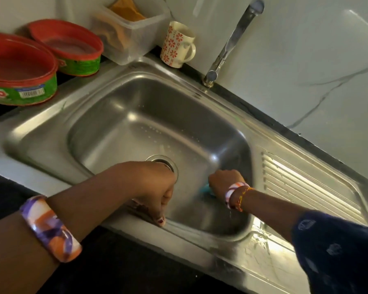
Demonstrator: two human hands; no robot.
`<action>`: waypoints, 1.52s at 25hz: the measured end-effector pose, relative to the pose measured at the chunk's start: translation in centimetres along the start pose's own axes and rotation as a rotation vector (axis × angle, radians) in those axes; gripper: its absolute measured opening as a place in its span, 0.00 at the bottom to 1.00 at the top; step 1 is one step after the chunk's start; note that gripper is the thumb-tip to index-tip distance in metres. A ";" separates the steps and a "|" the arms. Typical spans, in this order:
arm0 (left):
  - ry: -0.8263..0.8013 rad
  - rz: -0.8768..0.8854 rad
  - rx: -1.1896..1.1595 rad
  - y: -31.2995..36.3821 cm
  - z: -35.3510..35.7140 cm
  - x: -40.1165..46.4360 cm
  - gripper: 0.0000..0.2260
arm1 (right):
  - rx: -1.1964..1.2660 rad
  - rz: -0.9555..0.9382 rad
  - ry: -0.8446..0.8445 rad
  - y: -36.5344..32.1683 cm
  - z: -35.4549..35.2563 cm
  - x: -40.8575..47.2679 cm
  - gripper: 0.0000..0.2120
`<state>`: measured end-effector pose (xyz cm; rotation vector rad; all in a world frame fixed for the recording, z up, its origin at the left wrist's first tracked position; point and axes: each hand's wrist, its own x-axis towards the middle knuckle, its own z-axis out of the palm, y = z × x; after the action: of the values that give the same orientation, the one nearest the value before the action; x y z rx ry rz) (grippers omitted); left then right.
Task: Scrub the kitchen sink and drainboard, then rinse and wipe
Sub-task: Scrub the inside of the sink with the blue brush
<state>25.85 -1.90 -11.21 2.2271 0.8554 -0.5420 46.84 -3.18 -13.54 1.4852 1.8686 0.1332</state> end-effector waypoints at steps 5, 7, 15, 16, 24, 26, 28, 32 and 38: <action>-0.073 -0.033 -0.063 -0.1 -0.5 0.5 0.09 | -0.097 0.319 0.198 7.8 -5.4 3.5 0.13; -0.081 -0.023 -0.080 -0.2 -0.6 0.7 0.09 | 0.008 0.236 0.161 5.5 -3.3 2.9 0.13; -0.033 0.007 -0.030 -0.6 -0.3 0.6 0.08 | -0.023 0.314 0.183 6.7 -4.6 4.6 0.11; -0.030 0.009 -0.025 -0.5 -0.3 0.6 0.08 | -0.053 0.299 0.181 6.4 -4.3 4.4 0.11; 0.019 0.005 -0.003 -0.5 -0.1 0.2 0.11 | 0.209 -0.026 -0.427 2.0 -2.0 4.1 0.05; -0.003 0.018 -0.014 -0.5 0.0 0.6 0.11 | -0.038 0.099 -0.030 4.1 -3.2 5.1 0.10; -0.043 0.037 -0.036 -0.6 -0.2 0.8 0.11 | -0.164 0.155 0.129 5.3 -4.0 5.6 0.12; -0.146 0.000 -0.136 -0.7 -0.9 1.1 0.09 | -0.071 0.229 0.117 8.4 -6.0 4.3 0.12; -0.149 0.022 -0.138 -0.5 -0.8 1.4 0.09 | 0.017 0.240 0.074 4.0 -0.5 6.7 0.12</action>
<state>26.55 -0.51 -11.68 2.0413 0.7667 -0.6108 49.33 4.19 -14.33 1.7338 1.7466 0.2891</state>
